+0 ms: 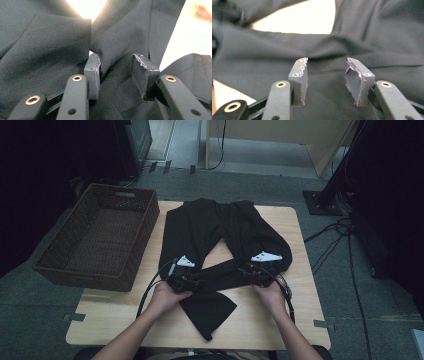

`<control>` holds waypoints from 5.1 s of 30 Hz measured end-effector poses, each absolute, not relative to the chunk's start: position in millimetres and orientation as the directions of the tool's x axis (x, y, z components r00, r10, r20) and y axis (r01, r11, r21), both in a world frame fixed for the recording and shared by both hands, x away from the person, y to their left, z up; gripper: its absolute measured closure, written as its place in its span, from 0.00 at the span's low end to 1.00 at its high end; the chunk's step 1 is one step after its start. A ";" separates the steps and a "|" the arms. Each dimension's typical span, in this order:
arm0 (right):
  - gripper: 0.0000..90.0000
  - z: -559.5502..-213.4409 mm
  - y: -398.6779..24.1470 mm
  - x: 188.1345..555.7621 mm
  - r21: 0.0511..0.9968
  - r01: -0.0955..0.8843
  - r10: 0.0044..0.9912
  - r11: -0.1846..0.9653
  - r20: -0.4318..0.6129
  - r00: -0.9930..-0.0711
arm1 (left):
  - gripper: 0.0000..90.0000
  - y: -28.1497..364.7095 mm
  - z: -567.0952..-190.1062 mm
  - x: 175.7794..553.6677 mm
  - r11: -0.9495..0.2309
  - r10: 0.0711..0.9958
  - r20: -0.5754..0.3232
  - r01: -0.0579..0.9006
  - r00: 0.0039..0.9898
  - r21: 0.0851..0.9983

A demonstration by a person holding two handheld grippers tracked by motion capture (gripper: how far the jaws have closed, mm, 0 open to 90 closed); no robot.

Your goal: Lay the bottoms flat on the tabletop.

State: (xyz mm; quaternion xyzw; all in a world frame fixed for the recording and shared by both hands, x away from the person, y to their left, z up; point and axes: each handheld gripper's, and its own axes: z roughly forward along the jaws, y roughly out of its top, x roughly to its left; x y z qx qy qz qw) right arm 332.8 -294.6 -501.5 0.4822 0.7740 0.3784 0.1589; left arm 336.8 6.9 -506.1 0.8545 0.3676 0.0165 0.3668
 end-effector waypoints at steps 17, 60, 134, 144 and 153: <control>0.61 -517.8 -288.2 325.9 0.743 0.628 0.871 0.232 0.130 -0.474 | 0.57 27.3 -482.2 354.2 -0.381 0.687 -0.248 0.629 0.683 0.678; 0.58 -510.2 -249.3 348.1 0.686 0.650 0.815 0.327 0.144 -0.562 | 0.59 25.5 -495.4 359.5 -0.414 0.637 -0.372 0.707 0.675 0.573; 0.98 -423.7 -253.6 387.8 0.740 0.595 0.803 0.313 0.128 -0.582 | 0.58 33.4 -495.8 363.4 -0.426 0.681 -0.308 0.701 0.664 0.571; 0.66 -397.6 -199.6 459.0 0.817 0.565 0.783 0.116 0.275 -0.558 | 0.58 33.3 -497.6 361.9 -0.439 0.671 -0.286 0.678 0.684 0.590; 0.62 -452.0 -232.0 382.2 0.743 0.611 0.791 0.273 0.188 -0.582 | 0.57 34.1 -497.8 361.7 -0.417 0.678 -0.306 0.692 0.669 0.589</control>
